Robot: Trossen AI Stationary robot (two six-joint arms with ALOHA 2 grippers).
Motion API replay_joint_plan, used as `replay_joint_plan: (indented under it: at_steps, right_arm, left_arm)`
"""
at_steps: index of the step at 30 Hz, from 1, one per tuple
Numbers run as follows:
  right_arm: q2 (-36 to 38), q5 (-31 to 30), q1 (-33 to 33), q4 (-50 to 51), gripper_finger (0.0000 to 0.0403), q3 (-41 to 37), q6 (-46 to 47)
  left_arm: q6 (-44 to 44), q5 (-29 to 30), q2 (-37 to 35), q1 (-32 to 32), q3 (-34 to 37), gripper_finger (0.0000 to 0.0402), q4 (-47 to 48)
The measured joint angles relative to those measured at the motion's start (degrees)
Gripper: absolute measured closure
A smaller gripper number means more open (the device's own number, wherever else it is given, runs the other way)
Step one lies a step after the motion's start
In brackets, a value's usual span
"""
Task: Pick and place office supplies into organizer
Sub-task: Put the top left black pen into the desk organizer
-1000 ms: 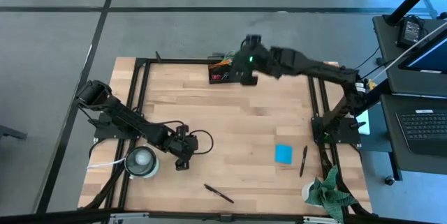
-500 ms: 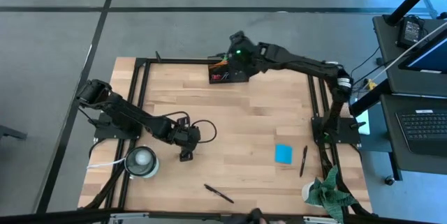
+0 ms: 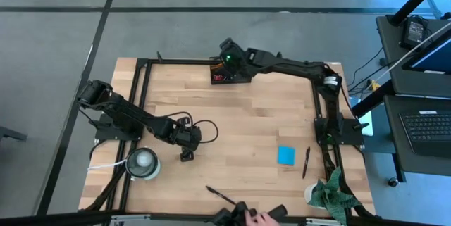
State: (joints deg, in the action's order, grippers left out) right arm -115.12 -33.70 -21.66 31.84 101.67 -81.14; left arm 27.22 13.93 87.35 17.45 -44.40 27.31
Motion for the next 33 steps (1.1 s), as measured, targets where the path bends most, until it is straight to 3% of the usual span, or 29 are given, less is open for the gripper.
replay_joint_plan:
  at_steps: [22,29,33]
  right_arm:
    - [-6.2,1.0,-0.5,-0.8,0.0347,0.0,-2.8]
    - [-6.2,0.6,-0.6,-2.8,0.0345,0.0,3.1]
    - [-6.2,0.7,-0.6,-4.8,0.0332,0.0,2.1]
  left_arm:
    - [0.0,0.1,0.0,0.0,0.0,0.0254,0.1]
    - [0.0,0.1,0.0,0.0,0.0,0.0254,0.1]
    - [0.0,0.1,0.0,0.0,0.0,0.0254,0.1]
